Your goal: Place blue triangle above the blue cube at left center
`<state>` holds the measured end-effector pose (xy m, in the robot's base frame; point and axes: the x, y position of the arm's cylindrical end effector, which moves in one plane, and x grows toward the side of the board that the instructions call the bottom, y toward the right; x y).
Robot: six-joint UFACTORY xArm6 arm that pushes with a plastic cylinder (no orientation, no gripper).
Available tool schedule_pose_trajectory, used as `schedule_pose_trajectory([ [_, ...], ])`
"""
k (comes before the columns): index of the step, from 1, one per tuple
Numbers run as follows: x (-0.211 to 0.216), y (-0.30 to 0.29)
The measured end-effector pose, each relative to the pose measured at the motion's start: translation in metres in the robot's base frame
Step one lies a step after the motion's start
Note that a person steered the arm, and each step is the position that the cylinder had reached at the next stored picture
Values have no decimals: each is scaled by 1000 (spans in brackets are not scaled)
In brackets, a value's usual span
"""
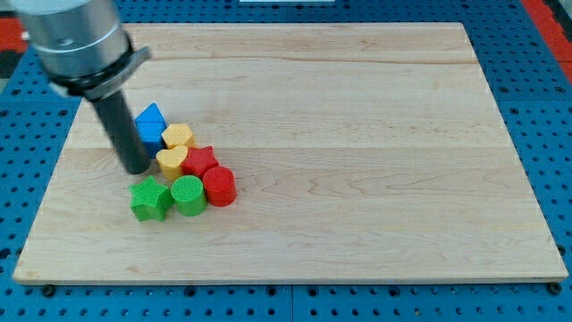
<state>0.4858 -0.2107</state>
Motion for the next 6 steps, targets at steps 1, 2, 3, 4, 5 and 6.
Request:
schedule_pose_trajectory([
  [1,0,-92],
  [2,-72,-87],
  [3,-119,-34],
  [4,-90,-17],
  [5,-89,-16],
  [6,-130,-2],
])
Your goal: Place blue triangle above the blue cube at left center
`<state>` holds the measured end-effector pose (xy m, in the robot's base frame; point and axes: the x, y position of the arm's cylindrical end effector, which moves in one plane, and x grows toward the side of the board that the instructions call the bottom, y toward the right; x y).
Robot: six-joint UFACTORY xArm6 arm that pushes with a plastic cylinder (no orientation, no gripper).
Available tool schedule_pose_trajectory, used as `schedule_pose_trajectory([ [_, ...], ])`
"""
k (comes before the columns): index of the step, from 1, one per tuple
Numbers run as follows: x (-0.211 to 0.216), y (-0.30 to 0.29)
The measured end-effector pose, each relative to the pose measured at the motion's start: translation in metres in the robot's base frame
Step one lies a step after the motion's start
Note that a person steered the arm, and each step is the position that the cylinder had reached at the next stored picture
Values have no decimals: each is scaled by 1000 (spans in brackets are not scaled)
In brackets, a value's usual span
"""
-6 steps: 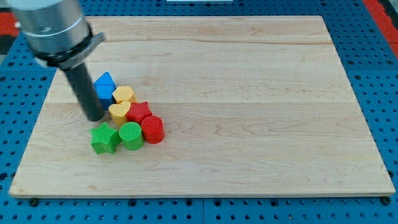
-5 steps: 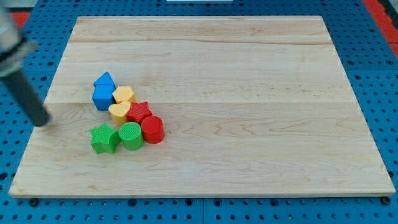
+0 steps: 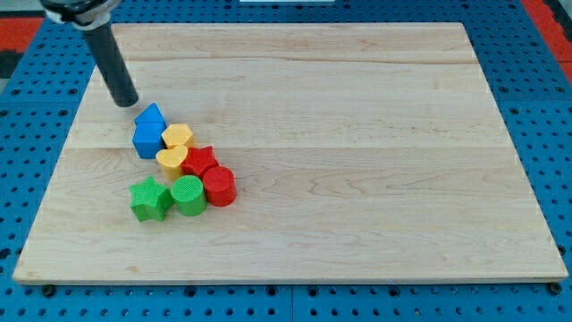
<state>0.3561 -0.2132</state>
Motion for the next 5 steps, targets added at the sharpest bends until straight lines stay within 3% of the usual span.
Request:
schedule_pose_trajectory([
  [1,1,52],
  [2,50,35],
  [5,102,36],
])
